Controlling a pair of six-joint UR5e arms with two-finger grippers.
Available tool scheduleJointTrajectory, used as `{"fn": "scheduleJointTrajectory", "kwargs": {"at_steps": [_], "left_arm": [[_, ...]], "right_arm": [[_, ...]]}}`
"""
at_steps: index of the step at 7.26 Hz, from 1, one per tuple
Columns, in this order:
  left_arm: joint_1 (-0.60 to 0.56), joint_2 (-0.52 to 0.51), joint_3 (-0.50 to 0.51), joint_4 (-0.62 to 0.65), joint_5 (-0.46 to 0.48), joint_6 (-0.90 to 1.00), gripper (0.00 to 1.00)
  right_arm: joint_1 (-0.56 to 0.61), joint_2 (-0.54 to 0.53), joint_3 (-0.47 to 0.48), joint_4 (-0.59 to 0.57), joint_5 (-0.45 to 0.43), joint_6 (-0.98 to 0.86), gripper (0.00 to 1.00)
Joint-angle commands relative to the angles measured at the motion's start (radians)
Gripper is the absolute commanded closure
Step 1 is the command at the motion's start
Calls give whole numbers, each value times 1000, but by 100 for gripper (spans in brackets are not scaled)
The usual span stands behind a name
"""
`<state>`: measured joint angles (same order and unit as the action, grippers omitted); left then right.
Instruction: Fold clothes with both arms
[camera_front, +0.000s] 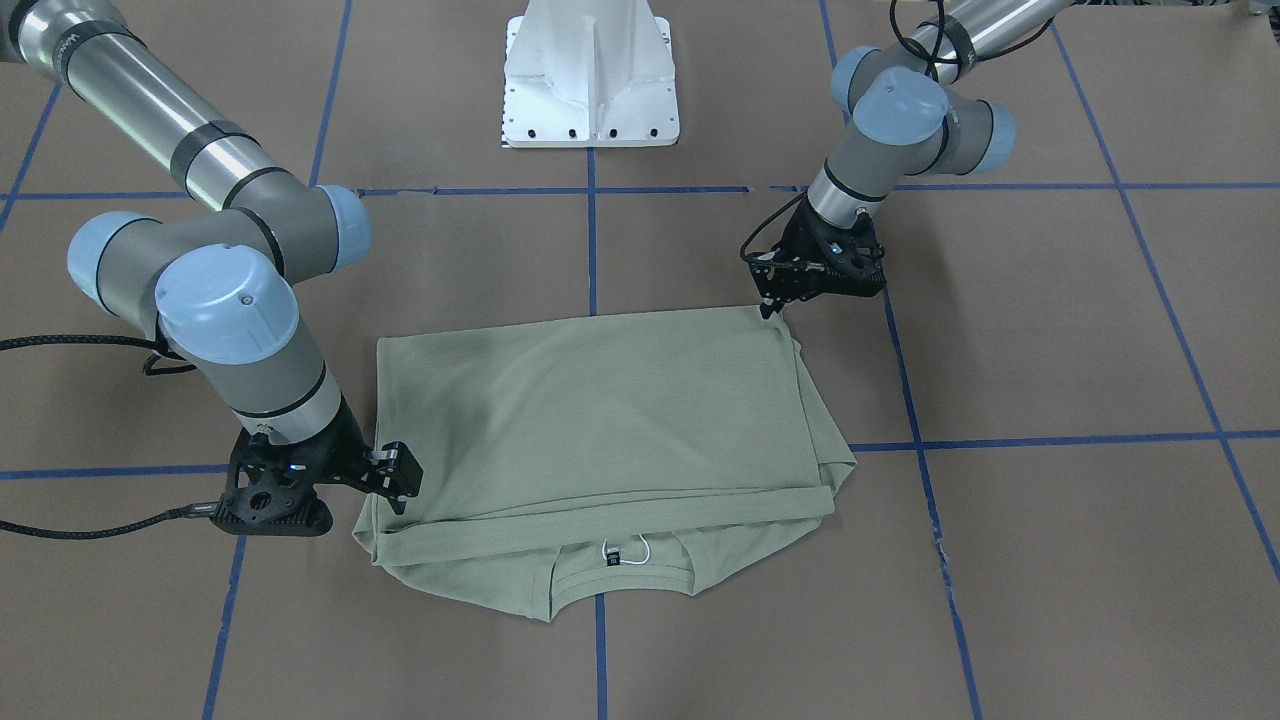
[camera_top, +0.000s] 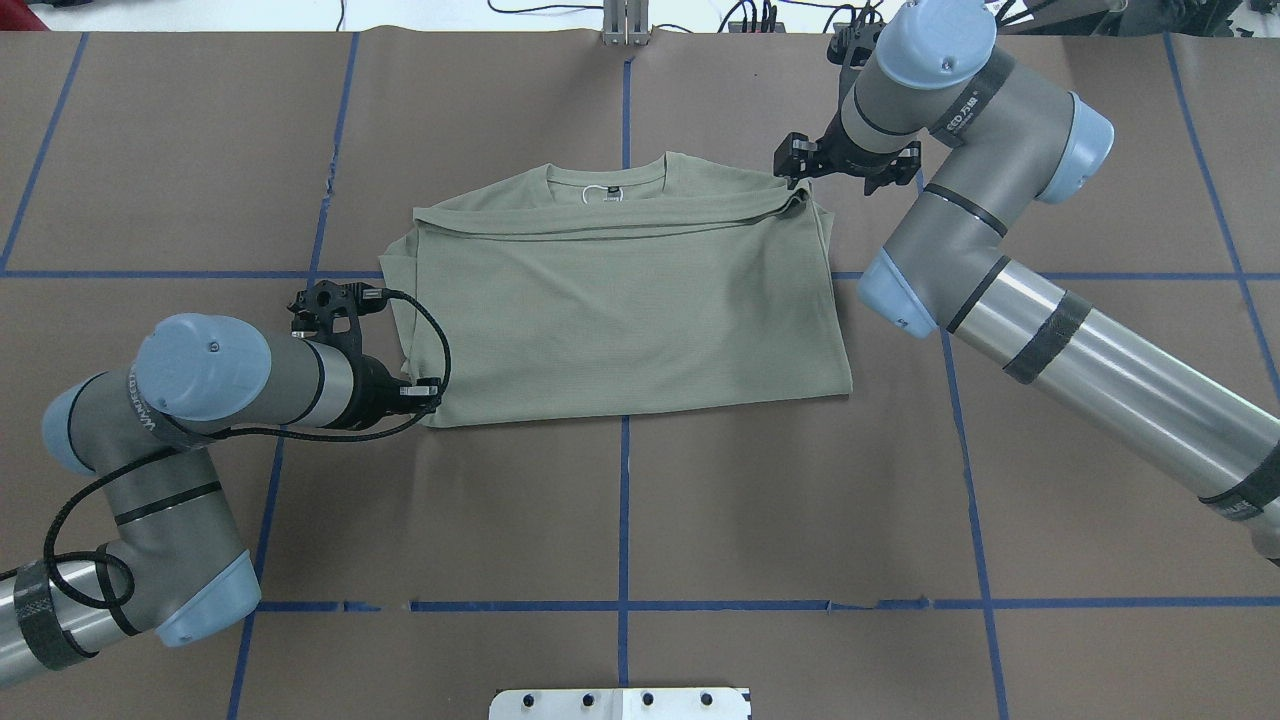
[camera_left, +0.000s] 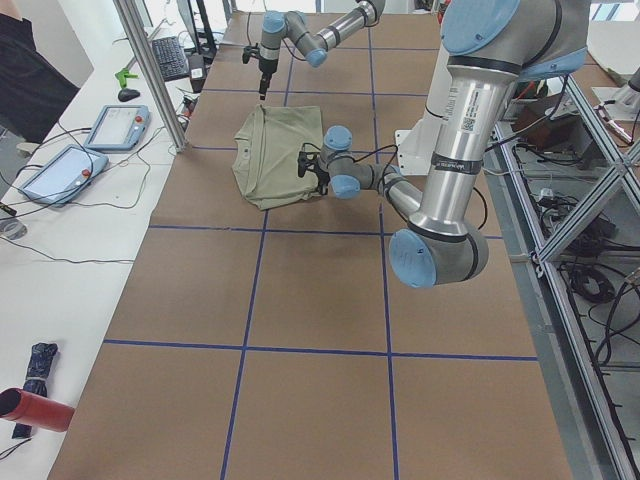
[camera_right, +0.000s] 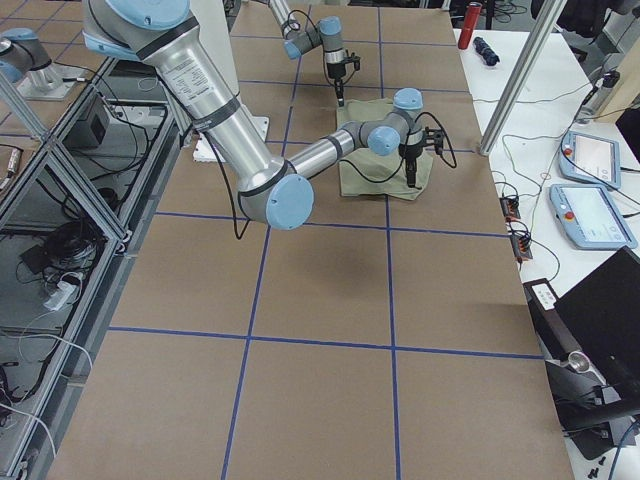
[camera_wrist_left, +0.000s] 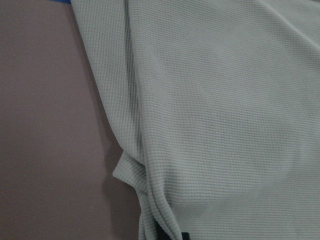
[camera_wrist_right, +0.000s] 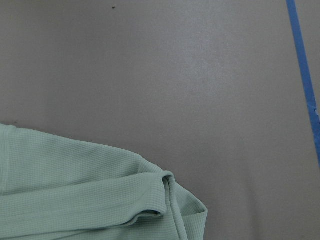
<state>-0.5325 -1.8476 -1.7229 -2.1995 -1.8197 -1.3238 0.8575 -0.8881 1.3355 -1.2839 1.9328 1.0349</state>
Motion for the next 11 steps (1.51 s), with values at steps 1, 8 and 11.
{"fn": "scheduleJointTrajectory", "kwargs": {"at_steps": [1, 8, 11], "left_arm": [[-17, 43, -17, 6, -6, 33, 100], [-409, -297, 588, 1, -3, 636, 100], [-438, -435, 752, -22, 8, 693, 73]], "right_arm": [[0, -3, 14, 0, -2, 7, 0], [-8, -3, 22, 0, -2, 11, 0], [-15, -5, 34, 0, -2, 14, 0]]}}
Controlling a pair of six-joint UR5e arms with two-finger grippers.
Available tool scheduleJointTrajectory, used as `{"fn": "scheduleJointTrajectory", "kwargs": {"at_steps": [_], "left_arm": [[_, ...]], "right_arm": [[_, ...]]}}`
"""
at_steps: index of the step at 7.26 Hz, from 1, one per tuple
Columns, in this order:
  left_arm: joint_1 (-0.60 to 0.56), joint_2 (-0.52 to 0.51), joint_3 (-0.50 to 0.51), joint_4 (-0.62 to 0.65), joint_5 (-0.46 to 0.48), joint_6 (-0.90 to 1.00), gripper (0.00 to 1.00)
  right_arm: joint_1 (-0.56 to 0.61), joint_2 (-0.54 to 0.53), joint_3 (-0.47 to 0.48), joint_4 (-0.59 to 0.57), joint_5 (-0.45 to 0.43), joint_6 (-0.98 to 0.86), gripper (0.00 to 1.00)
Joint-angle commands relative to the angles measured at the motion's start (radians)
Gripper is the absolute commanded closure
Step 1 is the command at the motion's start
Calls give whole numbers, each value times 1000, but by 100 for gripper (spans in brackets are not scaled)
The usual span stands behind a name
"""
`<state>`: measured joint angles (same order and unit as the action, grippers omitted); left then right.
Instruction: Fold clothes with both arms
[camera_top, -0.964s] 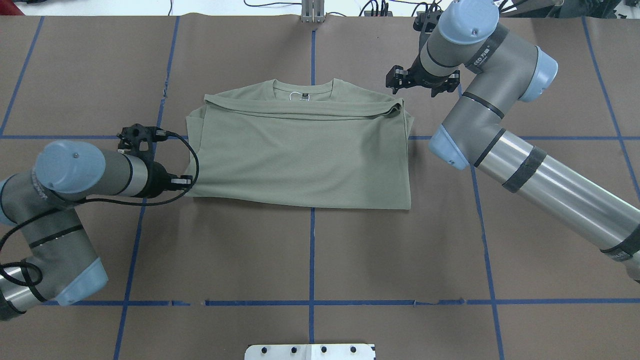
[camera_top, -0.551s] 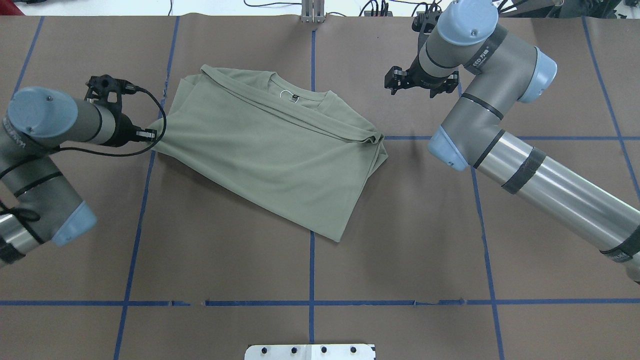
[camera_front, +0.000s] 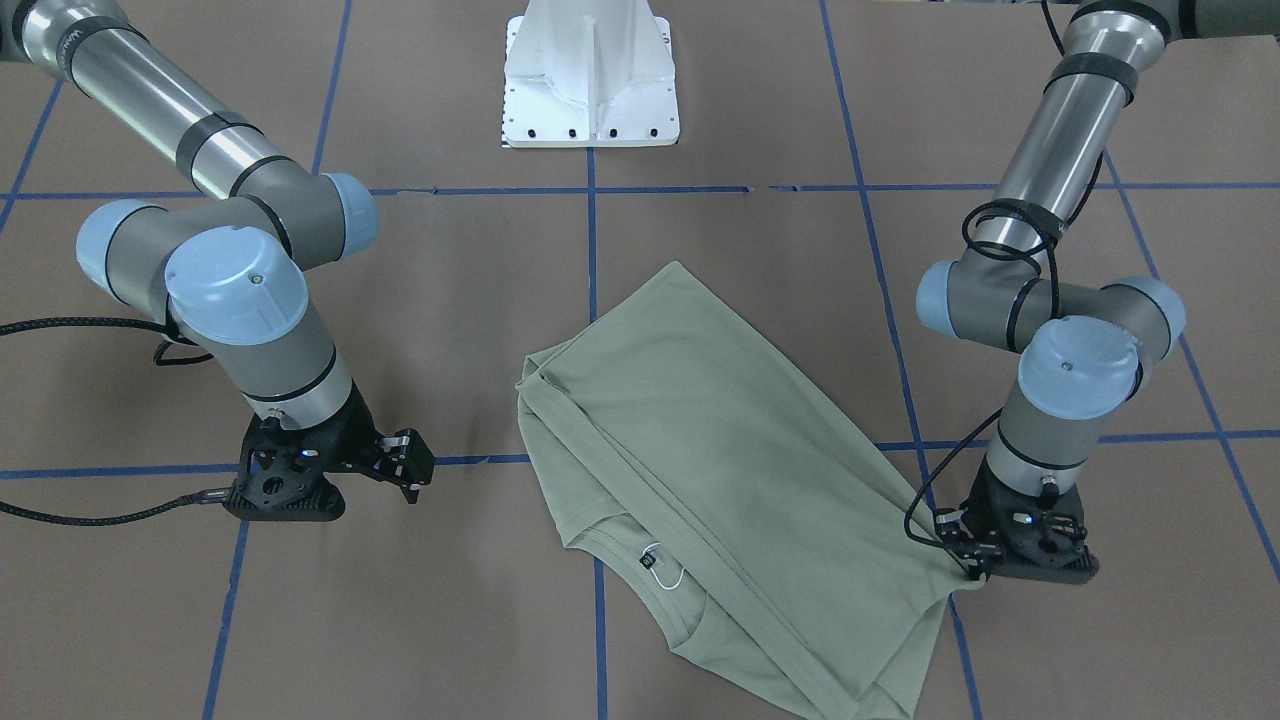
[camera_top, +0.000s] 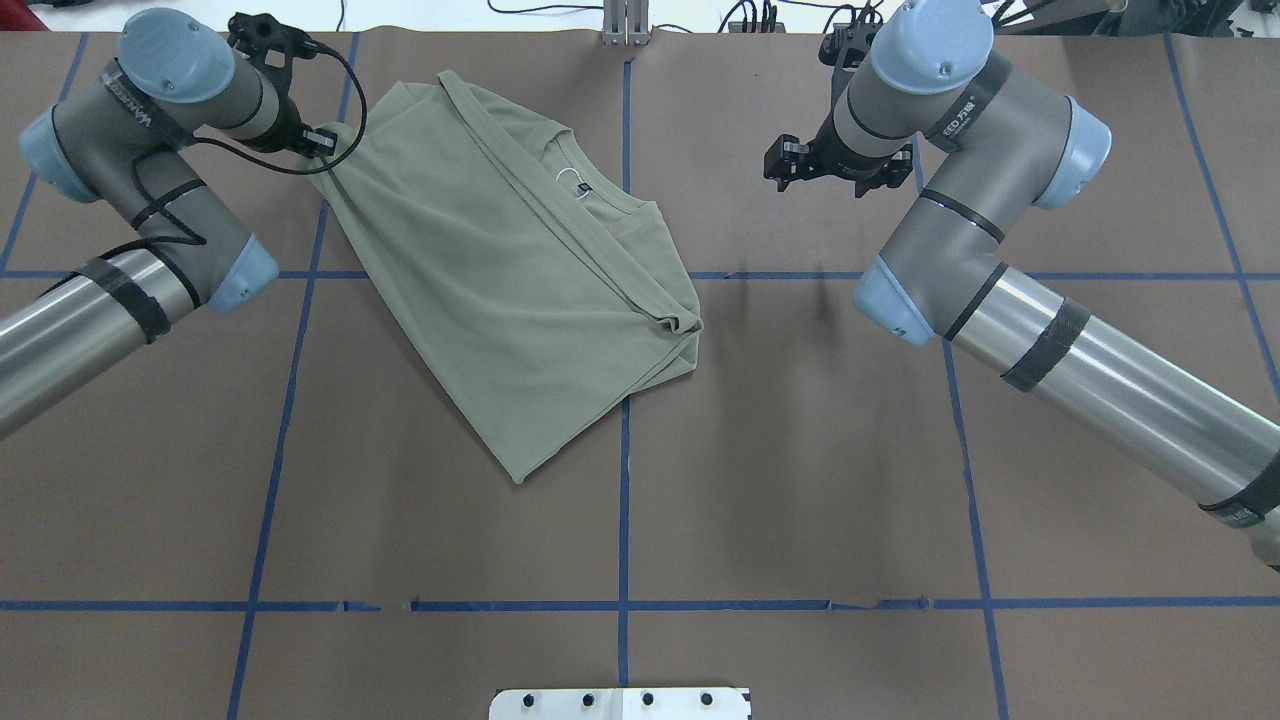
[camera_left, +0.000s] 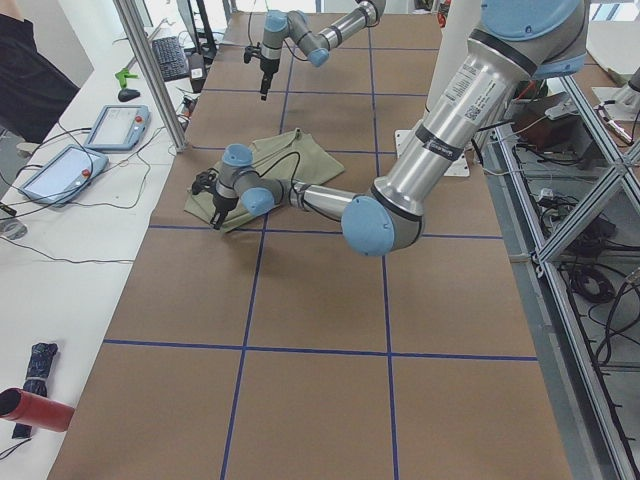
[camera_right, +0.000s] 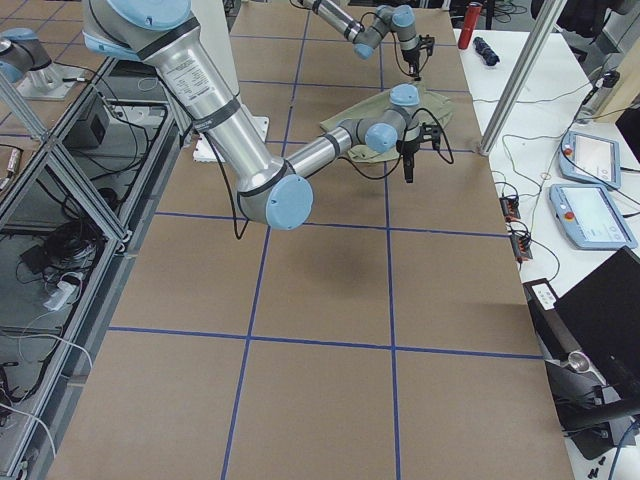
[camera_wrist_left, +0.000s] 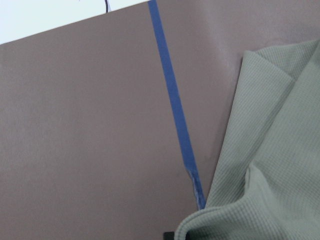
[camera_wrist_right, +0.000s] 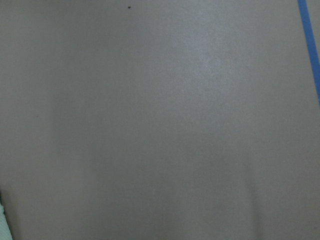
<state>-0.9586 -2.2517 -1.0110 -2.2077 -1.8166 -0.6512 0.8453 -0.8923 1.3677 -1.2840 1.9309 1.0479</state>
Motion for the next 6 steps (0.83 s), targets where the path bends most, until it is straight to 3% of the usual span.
{"fn": "scheduleJointTrajectory", "kwargs": {"at_steps": [1, 3, 4, 6], "left_arm": [[-23, -19, 37, -54, 5, 60, 1], [-43, 32, -16, -76, -6, 99, 0], [-43, 67, -61, -76, -63, 97, 0], [-46, 133, -157, -78, -113, 85, 0]], "right_arm": [[-23, 4, -2, 0, -1, 1, 0], [-58, 62, -37, -1, -42, 47, 0], [-87, 157, -124, 2, -77, 117, 0], [-146, 295, -351, 200, -157, 201, 0]]}}
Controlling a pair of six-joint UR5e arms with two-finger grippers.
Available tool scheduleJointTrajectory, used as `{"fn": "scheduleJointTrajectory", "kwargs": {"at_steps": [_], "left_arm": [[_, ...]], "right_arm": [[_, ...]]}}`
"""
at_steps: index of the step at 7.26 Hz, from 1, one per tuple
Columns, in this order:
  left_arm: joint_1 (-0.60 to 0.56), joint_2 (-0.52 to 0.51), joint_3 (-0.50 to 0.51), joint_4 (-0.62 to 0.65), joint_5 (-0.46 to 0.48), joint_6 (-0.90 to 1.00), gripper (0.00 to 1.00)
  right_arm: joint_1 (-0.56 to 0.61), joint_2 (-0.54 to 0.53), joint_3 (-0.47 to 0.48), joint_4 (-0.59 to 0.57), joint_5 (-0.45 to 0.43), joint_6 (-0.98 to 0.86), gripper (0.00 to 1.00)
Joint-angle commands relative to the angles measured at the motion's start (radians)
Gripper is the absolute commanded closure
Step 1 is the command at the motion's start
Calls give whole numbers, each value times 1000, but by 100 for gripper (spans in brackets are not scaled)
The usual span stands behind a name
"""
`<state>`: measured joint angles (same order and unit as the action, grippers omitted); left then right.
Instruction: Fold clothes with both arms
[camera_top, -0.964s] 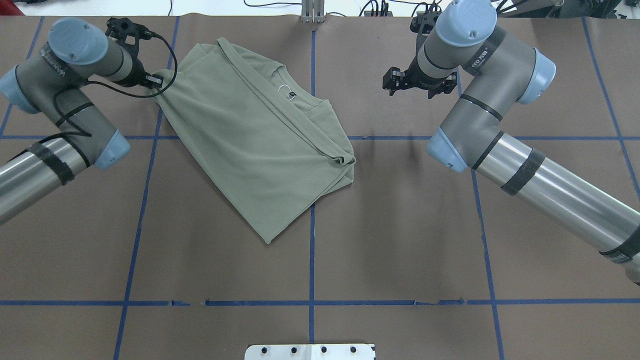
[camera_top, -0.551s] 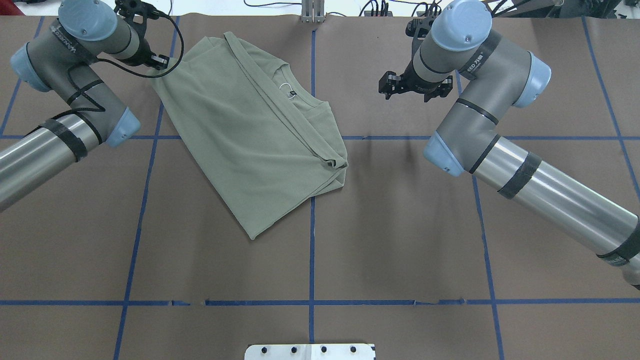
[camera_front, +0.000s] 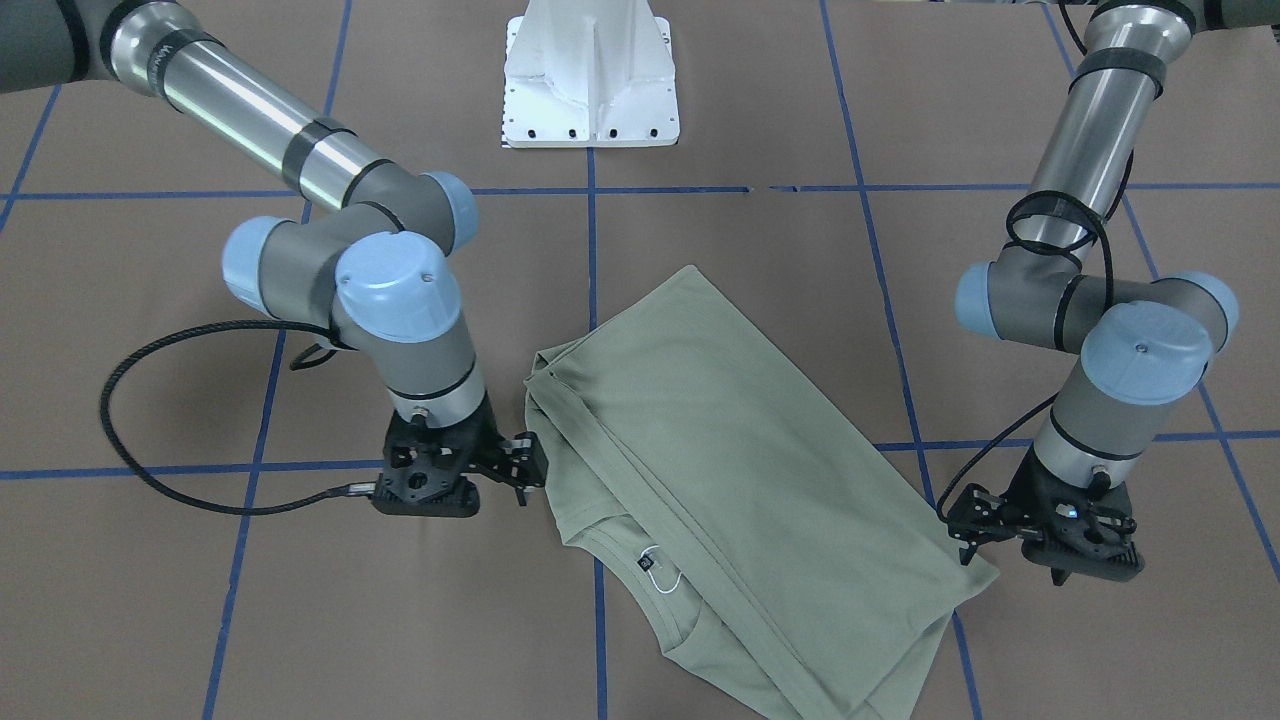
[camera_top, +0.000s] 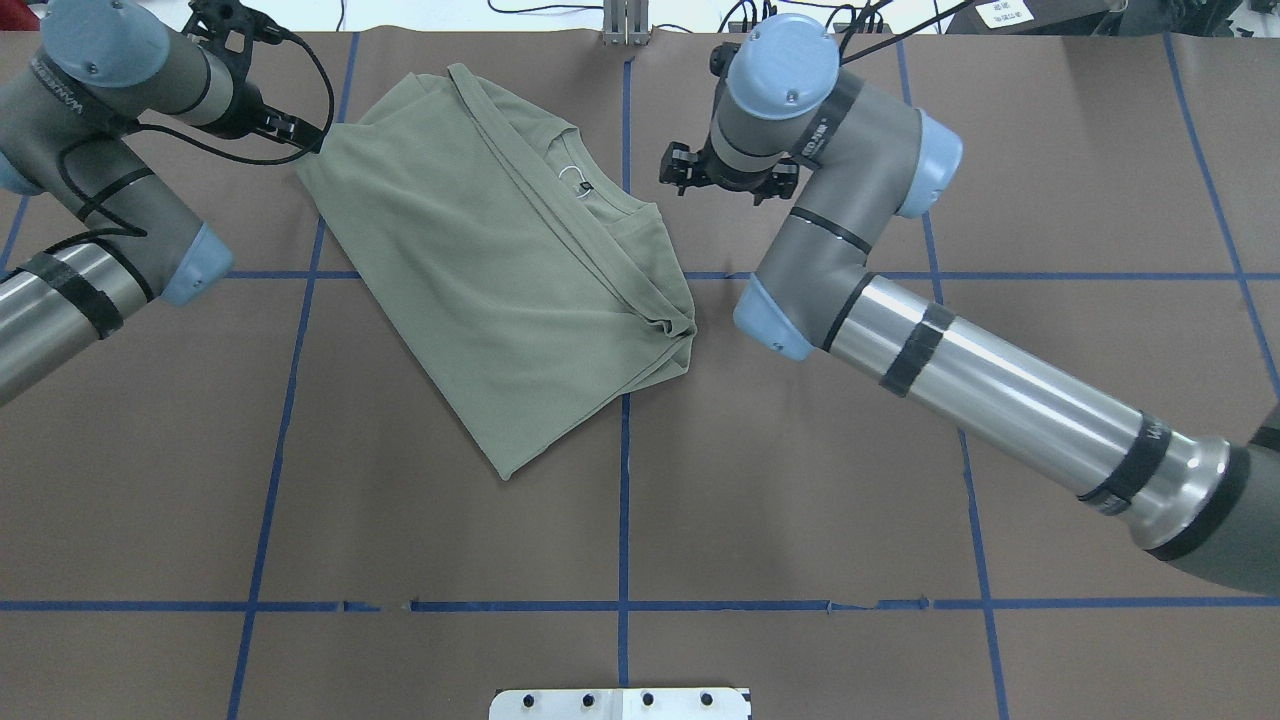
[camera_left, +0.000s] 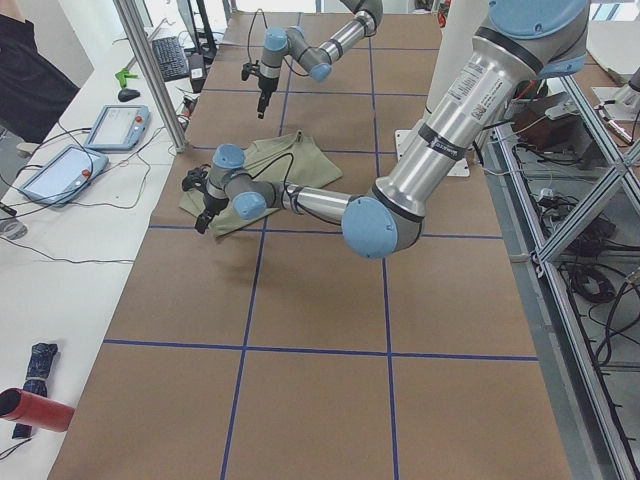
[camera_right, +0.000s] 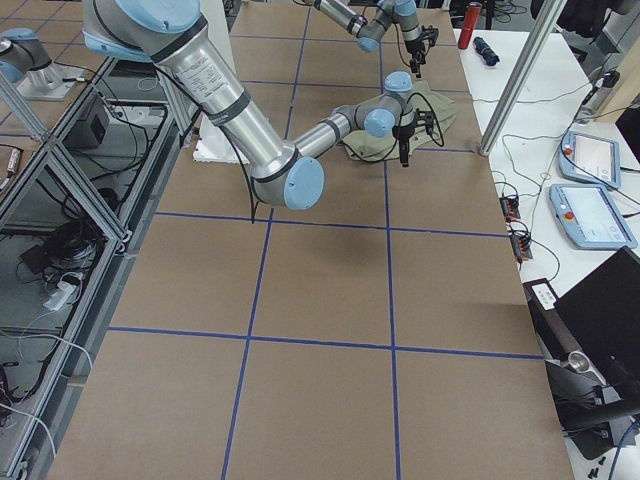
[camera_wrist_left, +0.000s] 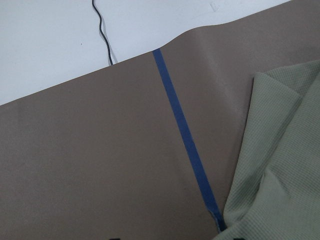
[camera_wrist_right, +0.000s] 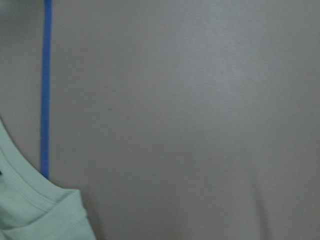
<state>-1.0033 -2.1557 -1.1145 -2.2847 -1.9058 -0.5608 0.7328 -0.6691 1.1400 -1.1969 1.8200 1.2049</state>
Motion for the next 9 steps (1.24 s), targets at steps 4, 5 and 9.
{"fn": "scheduleJointTrajectory", "kwargs": {"at_steps": [4, 5, 9], "left_arm": [[0, 45, -61, -1, -24, -7, 0], [-1, 45, -61, -1, -24, -7, 0], [0, 46, -61, -1, -24, -7, 0]], "right_arm": [[-90, 82, -157, 128, -139, 33, 30], [-101, 82, -160, 128, -149, 30, 30], [-113, 80, -177, 128, -176, 25, 31]]}}
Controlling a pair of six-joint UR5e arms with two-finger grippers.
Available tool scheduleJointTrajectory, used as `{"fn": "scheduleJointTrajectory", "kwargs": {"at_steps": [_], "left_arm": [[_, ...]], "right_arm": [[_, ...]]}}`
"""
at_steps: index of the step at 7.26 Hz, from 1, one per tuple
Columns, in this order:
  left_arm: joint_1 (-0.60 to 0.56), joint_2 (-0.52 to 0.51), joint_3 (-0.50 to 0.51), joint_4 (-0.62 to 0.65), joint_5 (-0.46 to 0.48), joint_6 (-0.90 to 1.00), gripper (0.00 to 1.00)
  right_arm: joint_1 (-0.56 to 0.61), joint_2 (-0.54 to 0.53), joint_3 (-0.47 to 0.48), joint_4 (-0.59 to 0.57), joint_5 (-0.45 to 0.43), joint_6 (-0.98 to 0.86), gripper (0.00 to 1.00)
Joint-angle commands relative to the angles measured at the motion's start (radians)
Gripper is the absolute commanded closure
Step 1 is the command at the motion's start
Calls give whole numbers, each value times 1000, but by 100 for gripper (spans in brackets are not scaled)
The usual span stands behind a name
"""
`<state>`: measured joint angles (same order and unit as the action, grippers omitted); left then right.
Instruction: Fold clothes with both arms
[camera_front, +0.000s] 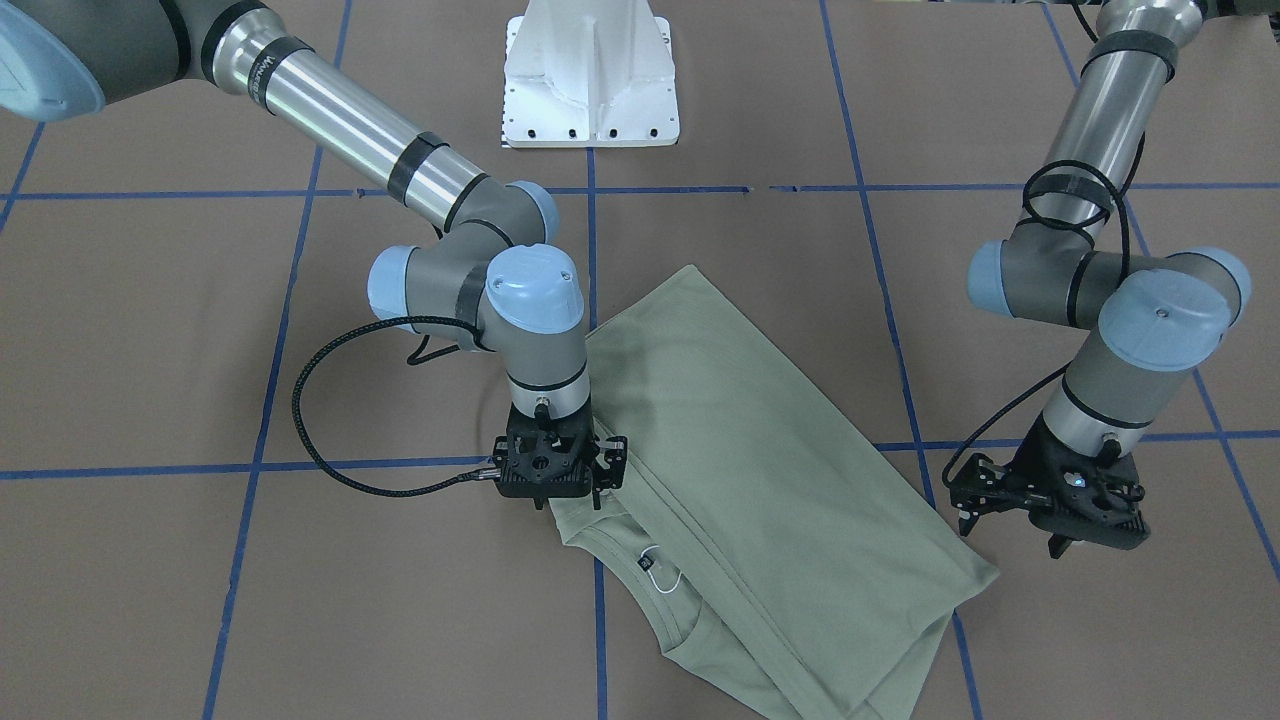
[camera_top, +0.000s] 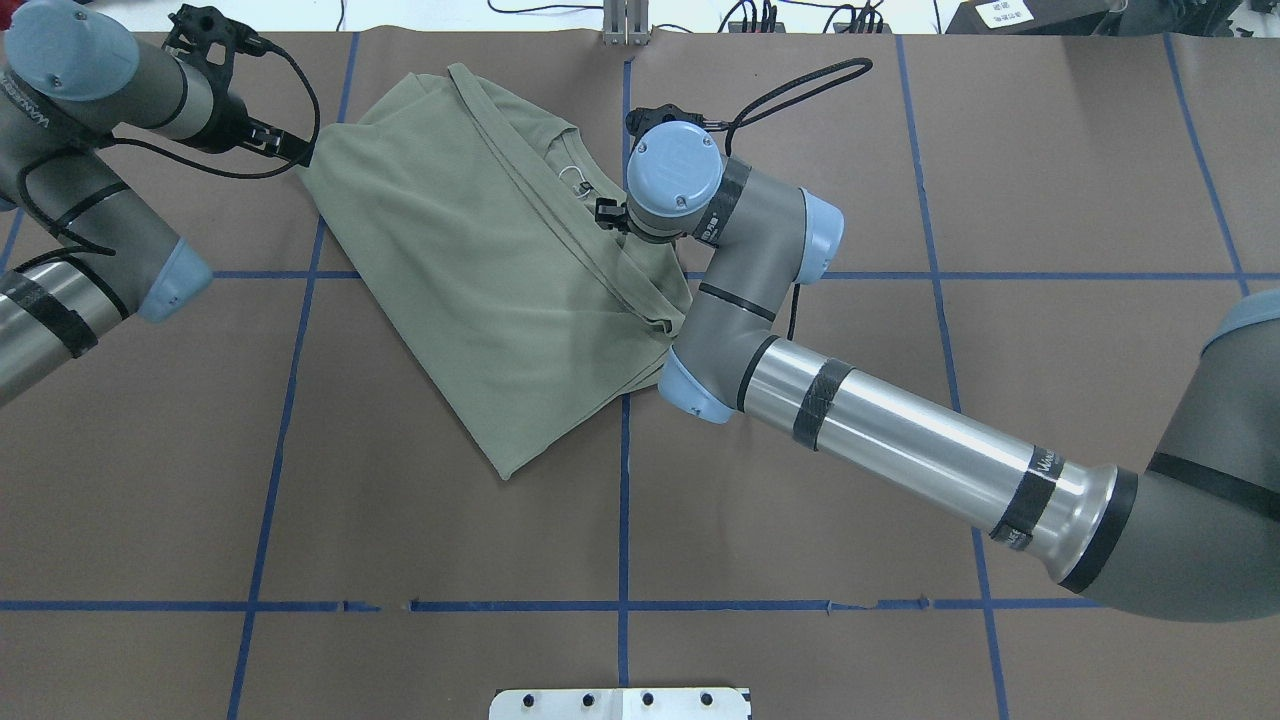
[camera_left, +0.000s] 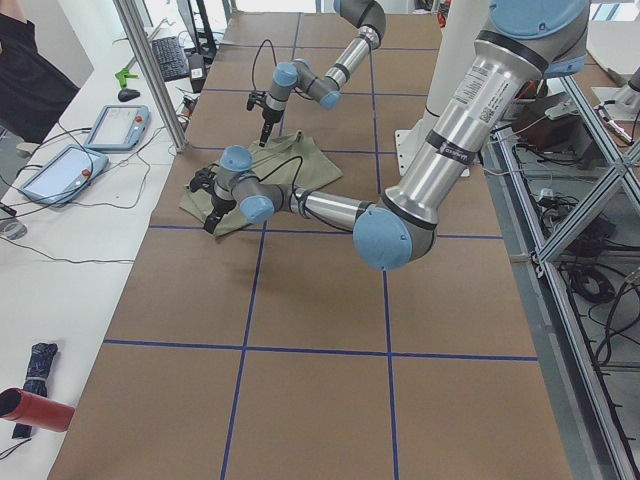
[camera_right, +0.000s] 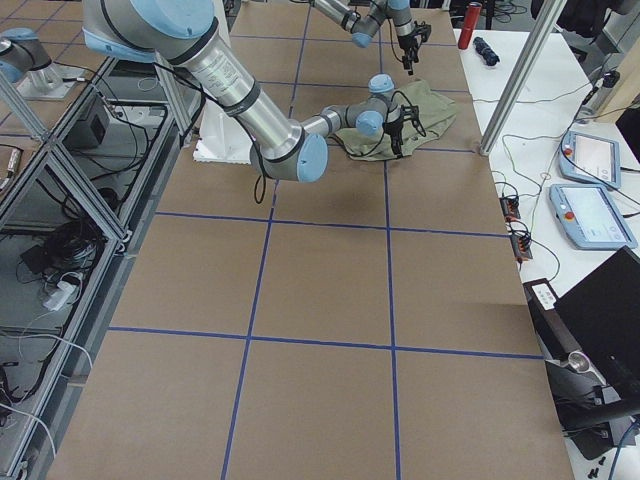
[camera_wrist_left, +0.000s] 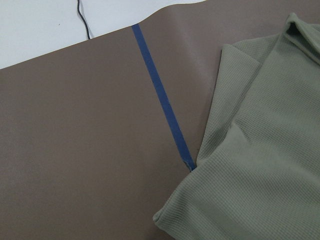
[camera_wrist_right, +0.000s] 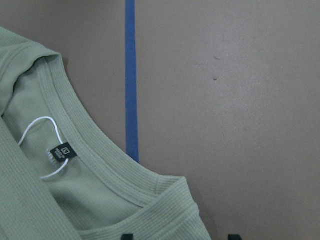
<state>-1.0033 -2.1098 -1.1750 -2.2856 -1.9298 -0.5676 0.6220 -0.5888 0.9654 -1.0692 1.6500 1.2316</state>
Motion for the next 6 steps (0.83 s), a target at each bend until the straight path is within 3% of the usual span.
{"fn": "scheduleJointTrajectory", "kwargs": {"at_steps": [1, 3, 6], "left_arm": [[0, 1, 0, 0, 0, 0, 0], [0, 5, 0, 0, 0, 0, 0], [0, 7, 0, 0, 0, 0, 0]], "right_arm": [[-2, 0, -2, 0, -7, -1, 39], [-2, 0, -4, 2, -7, -1, 100], [-1, 0, 13, -2, -6, 0, 100]]}}
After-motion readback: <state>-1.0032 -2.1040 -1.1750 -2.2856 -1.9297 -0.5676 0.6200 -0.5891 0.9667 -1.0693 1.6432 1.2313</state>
